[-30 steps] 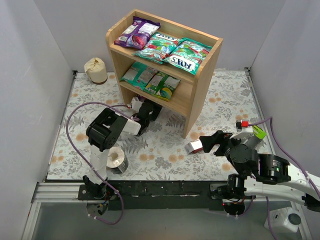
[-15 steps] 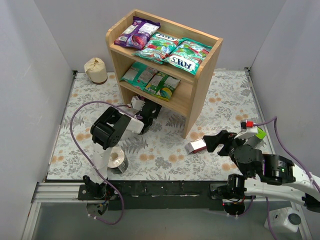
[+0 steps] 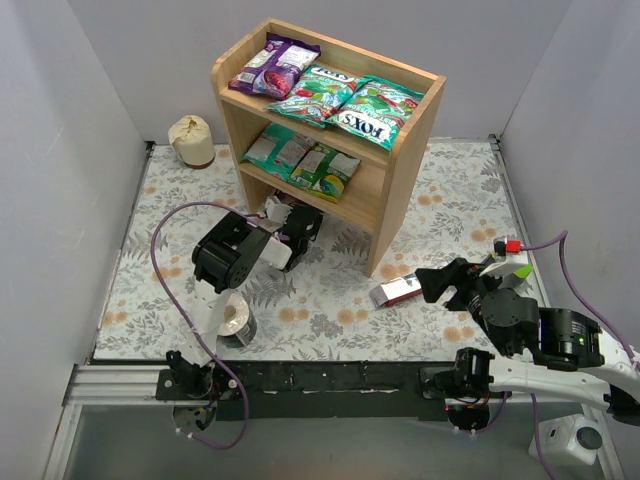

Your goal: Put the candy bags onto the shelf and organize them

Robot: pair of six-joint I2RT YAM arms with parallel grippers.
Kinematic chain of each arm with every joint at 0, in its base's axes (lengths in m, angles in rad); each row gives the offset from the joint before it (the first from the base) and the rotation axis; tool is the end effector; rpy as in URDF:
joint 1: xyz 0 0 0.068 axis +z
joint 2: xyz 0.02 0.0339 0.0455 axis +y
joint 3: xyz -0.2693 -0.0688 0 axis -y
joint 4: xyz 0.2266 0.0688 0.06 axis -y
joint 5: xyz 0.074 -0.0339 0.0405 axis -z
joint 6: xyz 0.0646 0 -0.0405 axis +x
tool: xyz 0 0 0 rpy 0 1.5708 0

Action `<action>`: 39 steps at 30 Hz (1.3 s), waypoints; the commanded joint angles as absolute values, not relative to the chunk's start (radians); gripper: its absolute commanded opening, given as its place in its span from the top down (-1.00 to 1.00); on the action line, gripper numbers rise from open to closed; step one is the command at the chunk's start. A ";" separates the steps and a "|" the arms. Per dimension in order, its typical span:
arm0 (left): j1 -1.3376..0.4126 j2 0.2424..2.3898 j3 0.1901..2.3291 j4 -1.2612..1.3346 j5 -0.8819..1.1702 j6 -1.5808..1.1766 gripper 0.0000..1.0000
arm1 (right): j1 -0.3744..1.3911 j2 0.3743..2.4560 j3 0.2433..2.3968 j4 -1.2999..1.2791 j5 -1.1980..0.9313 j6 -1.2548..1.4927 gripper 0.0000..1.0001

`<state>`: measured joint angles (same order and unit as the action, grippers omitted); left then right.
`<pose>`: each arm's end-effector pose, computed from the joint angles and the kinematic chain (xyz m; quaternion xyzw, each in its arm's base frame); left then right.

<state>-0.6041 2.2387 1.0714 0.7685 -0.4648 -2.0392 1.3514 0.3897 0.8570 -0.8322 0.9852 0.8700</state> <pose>0.3887 -0.2331 0.0889 -0.6291 0.5271 -0.4742 0.3187 0.0631 0.0358 0.3323 0.0874 0.7687 0.2747 0.5709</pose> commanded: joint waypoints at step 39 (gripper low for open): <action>-0.709 1.226 0.488 -0.021 -0.103 -1.801 -0.49 | 1.356 0.471 0.808 -0.615 0.982 0.821 -0.76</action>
